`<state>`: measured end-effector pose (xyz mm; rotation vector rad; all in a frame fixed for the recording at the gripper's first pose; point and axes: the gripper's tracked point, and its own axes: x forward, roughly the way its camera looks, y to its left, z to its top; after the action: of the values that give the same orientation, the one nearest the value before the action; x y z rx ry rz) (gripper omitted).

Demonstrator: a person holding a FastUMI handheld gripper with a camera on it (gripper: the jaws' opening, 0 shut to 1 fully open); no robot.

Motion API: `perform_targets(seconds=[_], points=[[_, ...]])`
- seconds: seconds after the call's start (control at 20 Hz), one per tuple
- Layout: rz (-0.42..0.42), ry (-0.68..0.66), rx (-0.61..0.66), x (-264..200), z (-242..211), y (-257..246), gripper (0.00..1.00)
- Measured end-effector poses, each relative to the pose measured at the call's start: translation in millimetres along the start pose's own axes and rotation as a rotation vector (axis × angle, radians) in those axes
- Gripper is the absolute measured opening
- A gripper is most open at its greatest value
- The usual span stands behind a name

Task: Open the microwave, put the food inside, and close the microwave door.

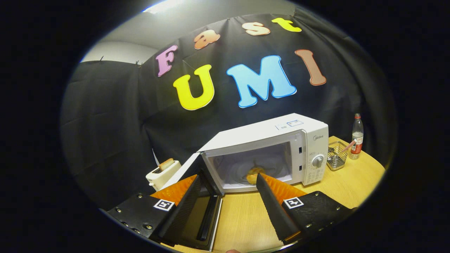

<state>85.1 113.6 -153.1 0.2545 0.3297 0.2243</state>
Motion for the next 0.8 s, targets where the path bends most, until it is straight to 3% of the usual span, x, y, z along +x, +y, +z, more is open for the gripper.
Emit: perform_targets(seconds=[0.35, 0.8], points=[[0.135, -0.047, -0.109, -58, 7, 78, 0.97], [0.349, -0.029, -0.198, -96, -28, 188, 0.97]])
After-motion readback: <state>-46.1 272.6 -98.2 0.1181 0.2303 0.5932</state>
